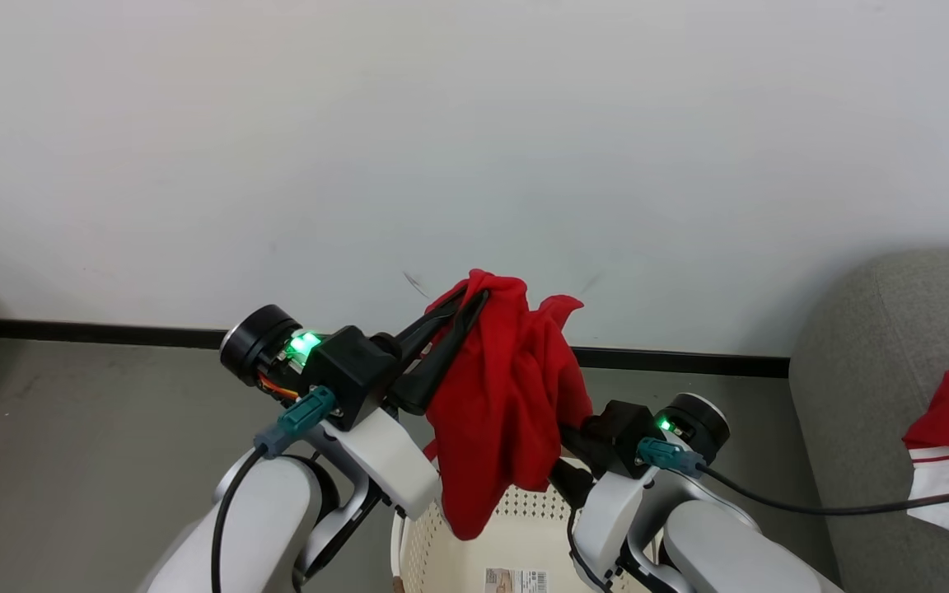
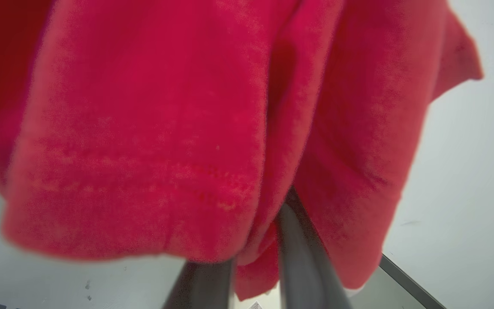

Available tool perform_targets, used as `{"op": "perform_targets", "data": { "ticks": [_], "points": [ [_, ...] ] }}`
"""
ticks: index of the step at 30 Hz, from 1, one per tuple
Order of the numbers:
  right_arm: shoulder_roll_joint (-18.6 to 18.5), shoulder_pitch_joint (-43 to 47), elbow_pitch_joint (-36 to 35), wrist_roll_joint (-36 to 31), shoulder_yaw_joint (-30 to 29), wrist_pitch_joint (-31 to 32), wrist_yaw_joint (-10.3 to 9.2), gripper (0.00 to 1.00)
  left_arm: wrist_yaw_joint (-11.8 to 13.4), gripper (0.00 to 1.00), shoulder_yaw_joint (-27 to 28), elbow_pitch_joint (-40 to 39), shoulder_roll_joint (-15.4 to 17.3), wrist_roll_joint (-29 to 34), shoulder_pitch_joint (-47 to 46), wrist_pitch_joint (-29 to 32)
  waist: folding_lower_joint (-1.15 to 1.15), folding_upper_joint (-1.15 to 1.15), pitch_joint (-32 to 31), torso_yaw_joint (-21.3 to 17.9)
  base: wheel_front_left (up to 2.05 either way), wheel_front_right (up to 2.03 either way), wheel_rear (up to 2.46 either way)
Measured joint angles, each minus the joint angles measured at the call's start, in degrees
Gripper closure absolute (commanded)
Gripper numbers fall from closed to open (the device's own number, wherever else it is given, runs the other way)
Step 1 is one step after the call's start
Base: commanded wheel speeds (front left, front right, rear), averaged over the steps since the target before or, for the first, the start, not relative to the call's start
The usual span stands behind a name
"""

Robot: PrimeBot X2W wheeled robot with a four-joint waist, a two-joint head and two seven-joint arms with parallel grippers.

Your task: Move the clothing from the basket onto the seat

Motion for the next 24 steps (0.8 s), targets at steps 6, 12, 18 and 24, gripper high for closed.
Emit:
{"op": "perform_targets", "data": {
  "ticks": [6, 12, 18, 24],
  "points": [
    [0.0, 0.2, 0.0, 0.0, 0.1, 0.0, 0.00, 1.00, 0.3, 1.00, 1.1, 0.5, 0.0, -0.9, 1.9, 0.0, 0.00, 0.00, 0.3, -0.4, 0.00, 0.00, 0.00],
    [-0.2, 2.9, -0.4, 1.5, -3.0, 0.0, 0.00, 1.00, 1.0, 1.00, 2.5, 2.8, 0.1, -2.8, 4.4, -0.6, 0.00, 0.00, 0.5, -1.8, 0.00, 0.00, 0.00],
    [-1.7, 4.9, -2.1, 3.3, -8.7, 0.0, 0.00, 1.00, 1.5, 0.61, 3.3, 4.6, -0.7, -4.3, 6.9, -1.6, 0.00, 0.00, 0.6, -3.5, 0.00, 0.00, 0.00],
    [-2.4, 5.5, -4.3, 3.6, -13.7, 0.0, 0.00, 1.00, 1.6, 0.00, 3.4, 6.3, -1.8, -6.3, 9.2, -2.7, 0.00, 0.00, 0.8, -5.7, 0.00, 0.00, 0.00]
  ]
}}
